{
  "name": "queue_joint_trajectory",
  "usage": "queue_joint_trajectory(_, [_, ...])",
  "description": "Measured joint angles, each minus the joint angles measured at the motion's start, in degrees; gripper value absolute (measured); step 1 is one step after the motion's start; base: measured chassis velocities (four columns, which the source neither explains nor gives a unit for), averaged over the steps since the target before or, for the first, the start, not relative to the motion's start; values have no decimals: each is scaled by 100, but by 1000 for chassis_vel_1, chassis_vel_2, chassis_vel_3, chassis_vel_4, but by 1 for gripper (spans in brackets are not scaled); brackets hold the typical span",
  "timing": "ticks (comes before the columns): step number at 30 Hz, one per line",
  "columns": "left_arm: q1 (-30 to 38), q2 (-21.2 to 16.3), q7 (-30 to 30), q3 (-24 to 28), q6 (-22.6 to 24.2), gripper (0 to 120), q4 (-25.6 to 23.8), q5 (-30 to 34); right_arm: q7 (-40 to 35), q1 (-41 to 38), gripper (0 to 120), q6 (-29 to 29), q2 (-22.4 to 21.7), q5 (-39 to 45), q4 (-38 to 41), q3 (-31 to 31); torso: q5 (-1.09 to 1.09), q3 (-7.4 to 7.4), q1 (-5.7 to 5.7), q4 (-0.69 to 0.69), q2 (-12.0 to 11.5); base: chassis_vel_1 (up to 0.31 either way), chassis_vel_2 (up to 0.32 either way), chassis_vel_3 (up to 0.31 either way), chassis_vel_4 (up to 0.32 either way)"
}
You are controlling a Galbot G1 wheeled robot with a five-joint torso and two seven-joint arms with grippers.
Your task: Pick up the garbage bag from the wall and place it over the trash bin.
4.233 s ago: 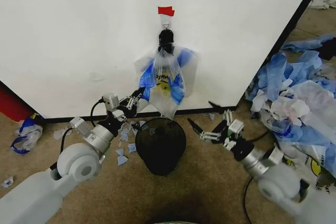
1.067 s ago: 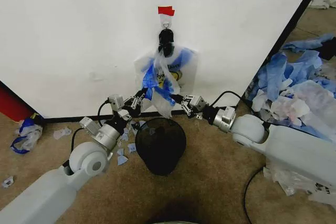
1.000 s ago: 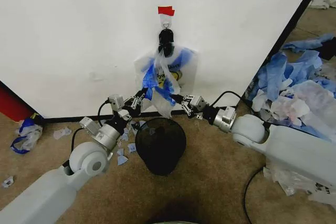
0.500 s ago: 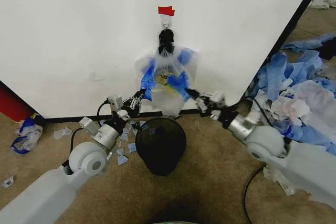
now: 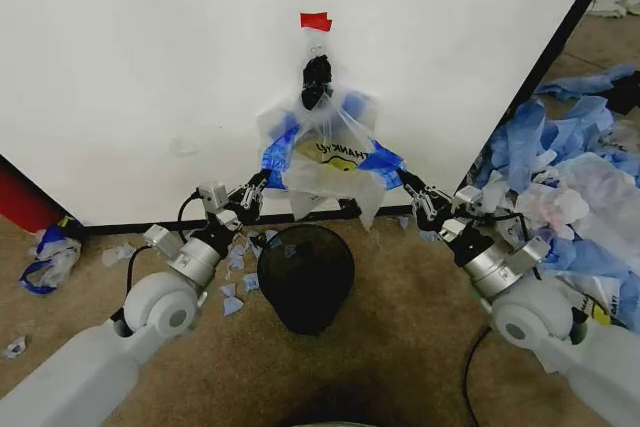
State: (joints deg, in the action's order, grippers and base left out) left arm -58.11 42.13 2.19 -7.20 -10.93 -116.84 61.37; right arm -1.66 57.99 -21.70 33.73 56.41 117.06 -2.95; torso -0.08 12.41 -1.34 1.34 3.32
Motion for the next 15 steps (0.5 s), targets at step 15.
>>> queue_joint_trajectory(15, [-172, -3, 115, -108, -31, 0, -196, -77, -64, 792, 0, -111, 268, 11, 88, -654, 0, 0, 0, 2, 0, 0, 0, 0, 0])
